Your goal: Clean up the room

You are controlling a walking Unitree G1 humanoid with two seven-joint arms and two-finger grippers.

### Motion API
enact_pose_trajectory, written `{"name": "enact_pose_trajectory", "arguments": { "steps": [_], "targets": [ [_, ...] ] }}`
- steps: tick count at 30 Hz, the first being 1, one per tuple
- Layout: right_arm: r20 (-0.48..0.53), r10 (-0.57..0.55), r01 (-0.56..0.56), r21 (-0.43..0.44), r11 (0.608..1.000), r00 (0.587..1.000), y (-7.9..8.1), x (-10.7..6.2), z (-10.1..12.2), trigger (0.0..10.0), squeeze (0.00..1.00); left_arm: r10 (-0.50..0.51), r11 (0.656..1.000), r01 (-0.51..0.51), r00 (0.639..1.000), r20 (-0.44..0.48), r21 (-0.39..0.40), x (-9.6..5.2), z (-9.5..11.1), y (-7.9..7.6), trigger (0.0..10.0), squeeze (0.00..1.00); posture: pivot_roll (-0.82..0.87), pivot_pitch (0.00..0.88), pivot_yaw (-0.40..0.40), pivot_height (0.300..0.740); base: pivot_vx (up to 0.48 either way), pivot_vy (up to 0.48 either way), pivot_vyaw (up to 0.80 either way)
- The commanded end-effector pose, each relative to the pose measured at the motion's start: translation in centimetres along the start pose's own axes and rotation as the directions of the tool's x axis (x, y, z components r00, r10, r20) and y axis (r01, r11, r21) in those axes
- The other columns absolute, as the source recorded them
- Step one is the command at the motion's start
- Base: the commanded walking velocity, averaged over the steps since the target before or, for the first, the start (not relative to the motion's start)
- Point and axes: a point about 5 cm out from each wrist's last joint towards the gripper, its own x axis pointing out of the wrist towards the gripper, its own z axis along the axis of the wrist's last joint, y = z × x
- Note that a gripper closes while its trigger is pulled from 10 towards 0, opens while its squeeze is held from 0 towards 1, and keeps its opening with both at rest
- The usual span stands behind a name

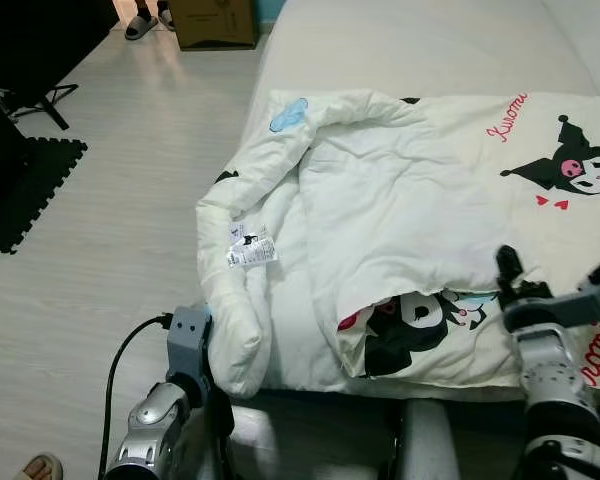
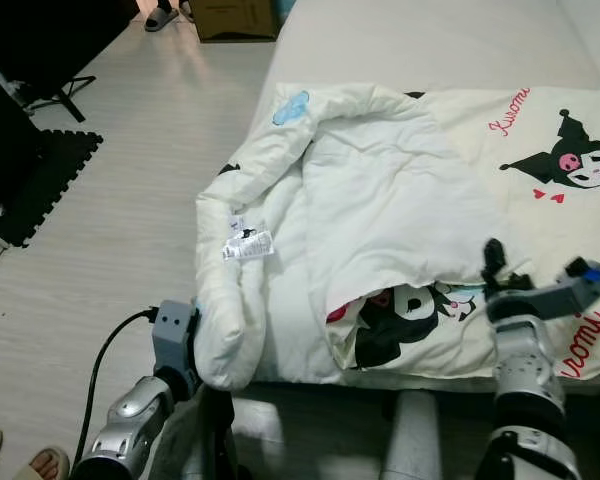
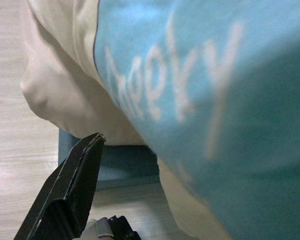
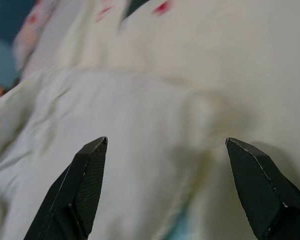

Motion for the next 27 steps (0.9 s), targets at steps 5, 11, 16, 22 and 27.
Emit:
{"name": "enact_pose_trajectory", "arguments": {
  "steps": [5,11,16,22,27],
  "targets": [
    [0.001,-0.100,0.099,0.034,0.994,0.995,-1.7,-0.3,-0.6,10.0,0.00,0.023,1.000,-0.023,0.999,-0.027,0.004,-1.3,-0.7,1.1,10.0,0.00,0.15,0.270,0.074,0.522,0.000,0.000,0.00],
    [-0.045,-0.013,0.016,0.059,0.998,0.999,-0.3,-0.1,-2.6,10.0,0.00,0.028,1.000,-0.027,0.999,-0.025,0.011,-1.8,-0.6,1.5,10.0,0.00,0.17,0.293,0.086,0.522,0.000,0.000,0.00],
    [-0.046,0.093,-0.089,0.074,0.993,0.995,1.5,0.2,-3.4,10.0,0.00,0.024,1.000,-0.023,0.999,-0.030,0.019,-2.3,-0.6,1.7,10.0,0.00,0.19,0.314,0.096,0.522,0.000,0.000,0.00],
    [-0.034,0.151,-0.148,0.077,0.986,0.988,2.7,0.5,-3.5,10.0,0.00,0.025,0.999,-0.024,0.999,-0.039,0.023,-3.0,-0.7,1.9,10.0,0.00,0.19,0.326,0.100,0.522,0.000,0.000,0.00],
    [-0.047,0.170,-0.168,0.035,0.985,0.984,3.3,0.7,-3.8,0.0,0.00,0.023,0.999,-0.022,0.998,-0.050,0.024,-3.6,-0.9,1.8,10.0,0.00,0.20,0.346,0.106,0.522,0.000,0.000,0.00]
  ]
}}
